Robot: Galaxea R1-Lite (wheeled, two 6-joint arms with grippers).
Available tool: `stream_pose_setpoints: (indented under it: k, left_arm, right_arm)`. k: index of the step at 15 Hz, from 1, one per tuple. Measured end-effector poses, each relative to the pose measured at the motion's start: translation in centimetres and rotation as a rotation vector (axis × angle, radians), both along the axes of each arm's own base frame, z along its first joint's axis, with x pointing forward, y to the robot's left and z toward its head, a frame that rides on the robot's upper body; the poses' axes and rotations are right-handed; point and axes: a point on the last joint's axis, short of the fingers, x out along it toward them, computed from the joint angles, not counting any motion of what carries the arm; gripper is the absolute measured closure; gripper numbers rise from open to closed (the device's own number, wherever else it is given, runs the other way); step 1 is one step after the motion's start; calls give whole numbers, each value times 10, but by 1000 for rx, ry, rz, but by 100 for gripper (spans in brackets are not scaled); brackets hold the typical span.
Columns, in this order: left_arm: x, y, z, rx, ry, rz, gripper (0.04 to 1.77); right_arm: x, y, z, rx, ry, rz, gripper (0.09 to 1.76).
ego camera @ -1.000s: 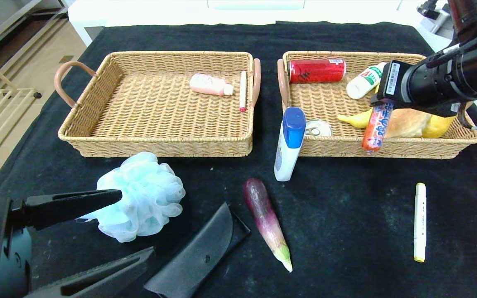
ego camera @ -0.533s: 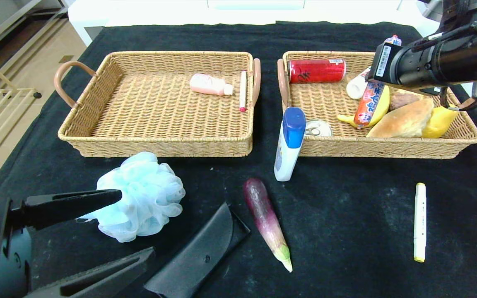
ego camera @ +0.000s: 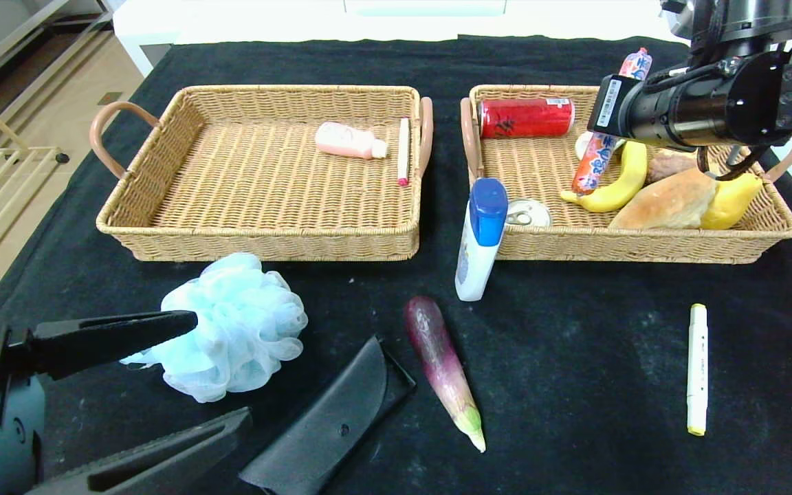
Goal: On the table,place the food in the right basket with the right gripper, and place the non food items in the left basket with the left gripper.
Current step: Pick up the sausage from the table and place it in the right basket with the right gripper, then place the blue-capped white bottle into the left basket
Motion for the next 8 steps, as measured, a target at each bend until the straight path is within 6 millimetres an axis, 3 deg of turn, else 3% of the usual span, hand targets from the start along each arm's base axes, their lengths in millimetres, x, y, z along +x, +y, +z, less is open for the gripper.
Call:
stream_pose_setpoints:
  k: [4, 8]
  left_arm:
    - [0, 0, 0, -1, -1, 1, 9]
    - [-1, 1, 1, -3, -4, 1, 9]
  right_arm:
    - [2, 0, -3, -3, 8, -1, 89]
    - [1, 0, -4, -8, 18, 0, 60]
